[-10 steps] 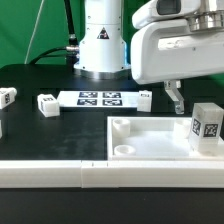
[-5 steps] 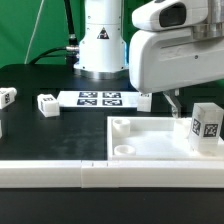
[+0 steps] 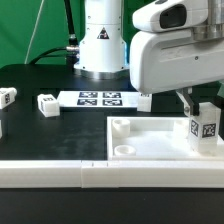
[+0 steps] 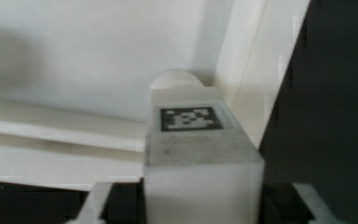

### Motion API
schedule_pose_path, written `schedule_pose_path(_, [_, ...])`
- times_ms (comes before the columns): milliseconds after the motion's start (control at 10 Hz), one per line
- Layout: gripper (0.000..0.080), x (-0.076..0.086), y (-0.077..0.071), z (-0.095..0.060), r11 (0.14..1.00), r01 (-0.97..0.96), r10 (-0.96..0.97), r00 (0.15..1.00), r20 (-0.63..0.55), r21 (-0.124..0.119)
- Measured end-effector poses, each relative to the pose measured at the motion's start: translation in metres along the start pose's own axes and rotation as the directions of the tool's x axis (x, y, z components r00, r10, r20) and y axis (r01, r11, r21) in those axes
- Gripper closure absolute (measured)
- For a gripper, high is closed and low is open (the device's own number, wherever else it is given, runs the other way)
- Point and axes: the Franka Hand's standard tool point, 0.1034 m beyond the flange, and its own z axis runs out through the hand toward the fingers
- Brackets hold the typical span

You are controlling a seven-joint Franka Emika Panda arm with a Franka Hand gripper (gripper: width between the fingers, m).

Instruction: Assemble one leg

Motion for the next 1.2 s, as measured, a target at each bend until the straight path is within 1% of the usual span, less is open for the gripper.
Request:
schedule_pose_path(300, [0.0509, 0.0000, -0.0001, 0.0000, 0.999, -0.035, 0.035, 0.999, 0.000, 0.001])
schedule_pose_path(400, [0.0509, 0.0002, -0.0002, 0.0005, 0.996, -0.094, 0.094, 0.996, -0.005, 0.003])
schedule_pose_path(600, [0.0509, 0.0011, 0.0009, 0.0007, 0.941, -0.337, 0.337, 0.941, -0.032, 0.007])
schedule_pose_path(700, [0.0509, 0.0024, 0.0022, 0.0008, 0.885, -0.465, 0.465, 0.884, -0.051, 0.011])
schedule_pose_path(800, [0.0508, 0.0039, 0.0030, 0.0006, 0.853, -0.522, 0.522, 0.850, -0.064, 0.017])
schedule_pose_path(1000, [0.0508, 0.0047, 0.0064, 0.0004, 0.685, -0.727, 0.728, 0.682, -0.063, 0.043])
schedule_pose_path(1100, [0.0508, 0.0046, 0.0078, 0.0007, 0.616, -0.786, 0.787, 0.612, -0.077, 0.058])
schedule_pose_path(1200, [0.0508, 0.0043, 0.0073, 0.0006, 0.548, -0.834, 0.836, 0.543, -0.072, 0.065])
